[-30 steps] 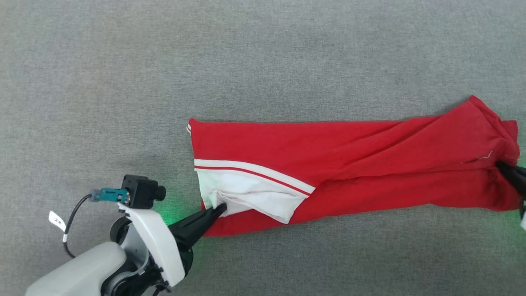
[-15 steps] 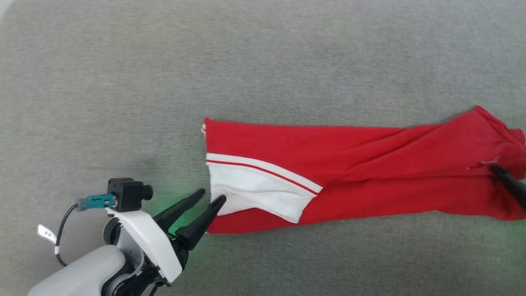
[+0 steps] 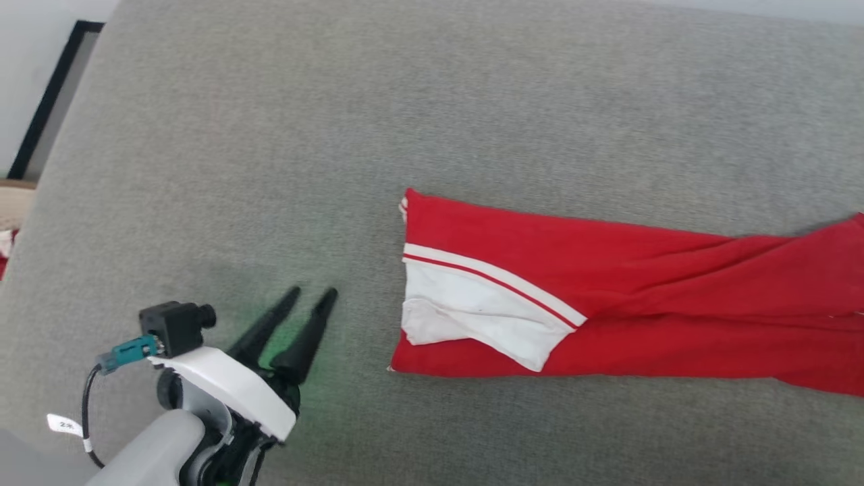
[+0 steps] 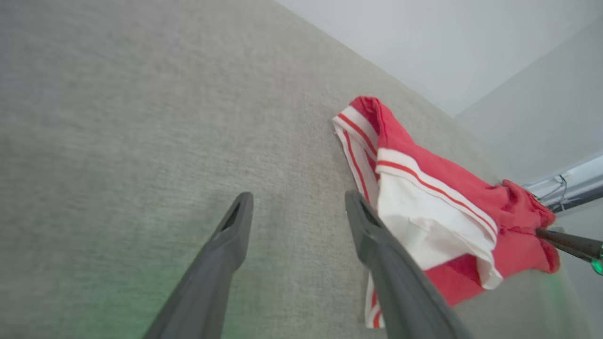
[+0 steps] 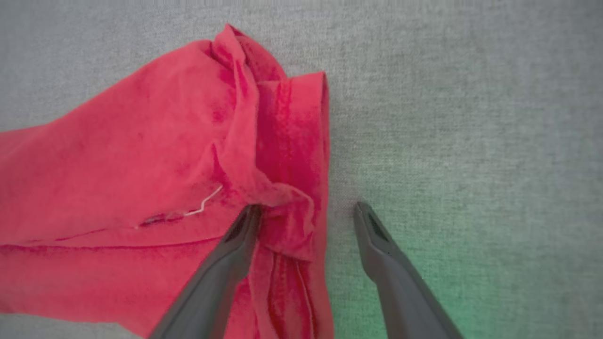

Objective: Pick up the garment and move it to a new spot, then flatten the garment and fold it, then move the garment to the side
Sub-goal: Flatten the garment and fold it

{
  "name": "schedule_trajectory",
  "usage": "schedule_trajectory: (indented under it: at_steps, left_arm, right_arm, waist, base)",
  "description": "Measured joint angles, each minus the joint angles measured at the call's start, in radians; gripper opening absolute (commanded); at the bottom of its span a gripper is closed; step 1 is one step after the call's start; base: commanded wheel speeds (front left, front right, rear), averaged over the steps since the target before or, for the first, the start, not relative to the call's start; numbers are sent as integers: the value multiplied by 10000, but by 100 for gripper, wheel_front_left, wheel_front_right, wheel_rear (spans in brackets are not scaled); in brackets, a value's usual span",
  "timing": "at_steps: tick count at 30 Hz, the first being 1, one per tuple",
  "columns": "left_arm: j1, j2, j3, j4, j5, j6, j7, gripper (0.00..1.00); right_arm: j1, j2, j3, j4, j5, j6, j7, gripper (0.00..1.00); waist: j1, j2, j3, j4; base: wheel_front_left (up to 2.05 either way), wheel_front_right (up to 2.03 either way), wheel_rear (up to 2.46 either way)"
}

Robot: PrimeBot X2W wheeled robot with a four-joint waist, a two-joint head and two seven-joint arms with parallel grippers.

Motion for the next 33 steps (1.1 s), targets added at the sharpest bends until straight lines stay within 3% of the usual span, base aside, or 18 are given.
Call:
schedule_trajectory:
  at_steps: [4, 5, 10, 22, 26, 27, 28, 29, 33]
  left_arm:
    - [521, -861, 1626, 224, 1730, 0, 0, 100]
    - [521, -861, 1626, 224, 1730, 0, 0, 100]
    - [1256, -1918, 3051, 311, 3266, 0, -2, 100]
    - [2023, -3576, 6592, -675, 7800, 2, -2, 100]
    - [2158, -4002, 7277, -1041, 9108, 2, -2, 100]
    - [2213, -4119, 7369, -1095, 9254, 2, -2, 100]
    - [2269, -4176, 7392, -1110, 9386, 2, -2, 100]
    - [2297, -4220, 7425, -1099, 9423, 2, -2, 100]
    - [2302, -4242, 7350, -1093, 9463, 0, -2, 100]
  right_arm:
    - [-115, 119, -174, 67, -50, 0, 238, 100]
    - [-115, 119, -174, 67, -50, 0, 238, 100]
    - [-576, 343, 15, 334, -199, -2, 550, 100]
    - [-1378, 587, 646, 830, -612, -35, 777, 100]
    - [-1711, 637, 911, 1060, -754, -36, 857, 100]
    - [-1764, 639, 1001, 1091, -763, -42, 863, 89]
    - [-1828, 656, 1020, 1137, -765, -42, 867, 36]
    - [-1907, 694, 1024, 1202, -757, -42, 895, 0]
    - [-2023, 731, 1091, 1231, -663, -25, 978, 0]
  waist:
    - [0, 0, 31, 155]
    - [0, 0, 31, 155]
    - [0, 0, -20, 114]
    - [1, 0, -3, 44]
    - [0, 0, 10, 2]
    - [0, 0, 9, 0]
    - [0, 0, 9, 1]
    - [0, 0, 9, 5]
    - [0, 0, 16, 2]
  base:
    - [0, 0, 0]
    - [0, 0, 0]
    - [0, 0, 0]
    - [0, 0, 0]
    - [0, 0, 0]
    - [0, 0, 0]
    - [0, 0, 0]
    - [0, 0, 0]
    - [0, 0, 0]
